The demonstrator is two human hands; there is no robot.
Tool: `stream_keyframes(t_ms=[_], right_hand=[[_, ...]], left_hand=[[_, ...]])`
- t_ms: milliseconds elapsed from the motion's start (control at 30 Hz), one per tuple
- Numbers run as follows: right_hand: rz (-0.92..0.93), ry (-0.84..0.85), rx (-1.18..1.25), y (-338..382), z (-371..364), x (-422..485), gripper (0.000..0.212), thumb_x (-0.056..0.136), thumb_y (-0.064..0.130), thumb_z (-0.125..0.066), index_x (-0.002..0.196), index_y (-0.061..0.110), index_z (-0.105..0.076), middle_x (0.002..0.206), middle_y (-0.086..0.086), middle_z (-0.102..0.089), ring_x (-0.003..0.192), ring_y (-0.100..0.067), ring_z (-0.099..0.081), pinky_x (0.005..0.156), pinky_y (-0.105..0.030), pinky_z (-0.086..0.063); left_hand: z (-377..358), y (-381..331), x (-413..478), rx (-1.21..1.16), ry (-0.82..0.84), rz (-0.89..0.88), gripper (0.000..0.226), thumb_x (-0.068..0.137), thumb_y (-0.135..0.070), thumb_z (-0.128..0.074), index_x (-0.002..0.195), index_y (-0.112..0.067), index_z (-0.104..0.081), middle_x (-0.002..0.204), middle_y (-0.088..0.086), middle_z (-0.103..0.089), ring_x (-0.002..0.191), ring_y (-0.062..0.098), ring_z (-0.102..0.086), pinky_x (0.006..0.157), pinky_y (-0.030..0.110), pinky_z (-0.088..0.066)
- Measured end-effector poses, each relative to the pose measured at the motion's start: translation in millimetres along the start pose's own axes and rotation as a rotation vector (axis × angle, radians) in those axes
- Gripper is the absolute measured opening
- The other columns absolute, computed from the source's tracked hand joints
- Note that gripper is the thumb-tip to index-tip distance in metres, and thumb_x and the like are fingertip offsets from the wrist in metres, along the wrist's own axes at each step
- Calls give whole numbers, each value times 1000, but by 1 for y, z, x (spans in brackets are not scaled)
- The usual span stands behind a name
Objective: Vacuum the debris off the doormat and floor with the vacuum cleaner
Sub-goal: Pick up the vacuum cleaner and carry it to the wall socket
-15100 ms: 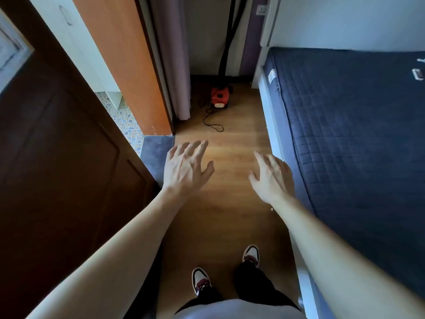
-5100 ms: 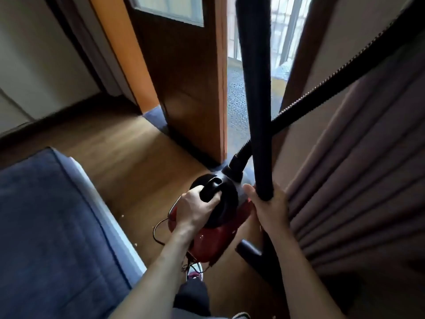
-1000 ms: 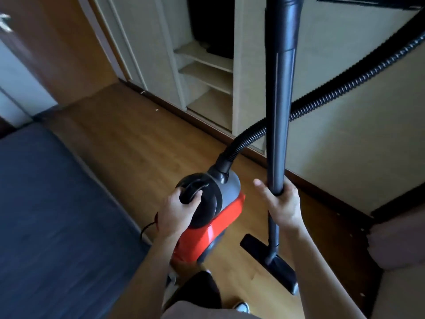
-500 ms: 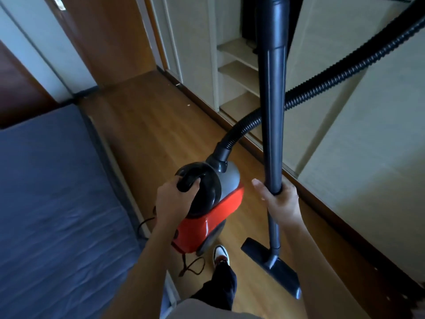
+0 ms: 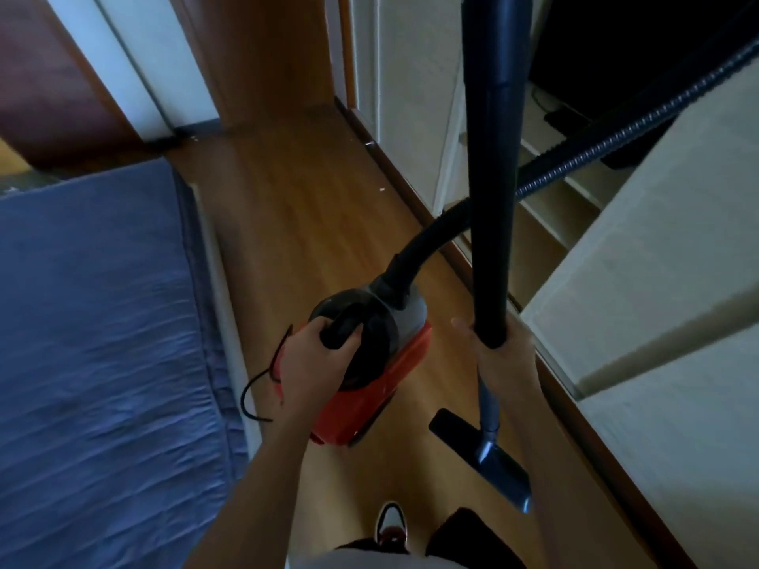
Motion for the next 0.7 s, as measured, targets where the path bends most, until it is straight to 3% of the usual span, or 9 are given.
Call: stream_keyframes(t_ms=[233,333,433,500,533,633,700], right_hand=[[-39,175,17,18,-51,97,29,85,36,-80,84,15,-59,80,-7,-63,69,-16,-60,64,-27,-49],[-37,242,34,27,-72,147,29,82,40,-82,92,18,-65,89,-12,-70,78,-20,-68,71,-38,-57],[9,298,15,46,-91,204,35,72,64,-79,87,35,-67,86,0,-72,81,-13,-71,75,-39,-59],[22,336,-18,57,-107,247,50,67,77,-75,80,30,-65,76,-3,-69,70,-19,-70,69,-42,-60],[21,367,-11,64,-115,269,49,70,73,-76,75,26,-63,68,-2,-65,62,-19,-66,64,-41,-58],[31,464,38,88,-143,327,29,88,36,-78,70,26,-57,54,14,-57,52,1,-56,57,-24,-46],[55,512,20,105,-158,360,26,90,33,-77,74,22,-58,62,9,-59,60,-7,-60,60,-25,-49]], left_hand=[[-7,7,80,6,-70,103,24,86,-45,-68,77,-23,-63,63,-6,-63,59,3,-60,51,24,-48],[-10,7,122,-15,-133,161,25,85,-45,-68,74,-24,-62,60,-6,-61,55,3,-59,48,20,-39],[-14,4,171,-22,-199,191,26,83,-48,-66,72,-25,-61,61,-7,-61,57,3,-59,51,21,-39],[-18,-3,205,-32,-223,210,25,83,-48,-67,73,-25,-61,64,-7,-62,61,5,-61,53,21,-40],[-20,-7,223,-27,-240,220,23,84,-46,-68,76,-25,-62,65,-8,-63,63,5,-61,53,21,-41],[-24,-19,273,12,-301,250,20,84,-44,-69,81,-25,-66,68,-9,-64,64,2,-62,53,18,-42],[-25,-25,302,28,-348,284,18,84,-43,-70,82,-26,-66,68,-10,-64,63,1,-62,53,17,-42]])
Point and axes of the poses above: each hand's wrist, its own x-axis towards the middle knuckle, its own z-axis out of the back of the hand, y = z × x, the point moved 3 cm from there along x, towards the middle knuckle
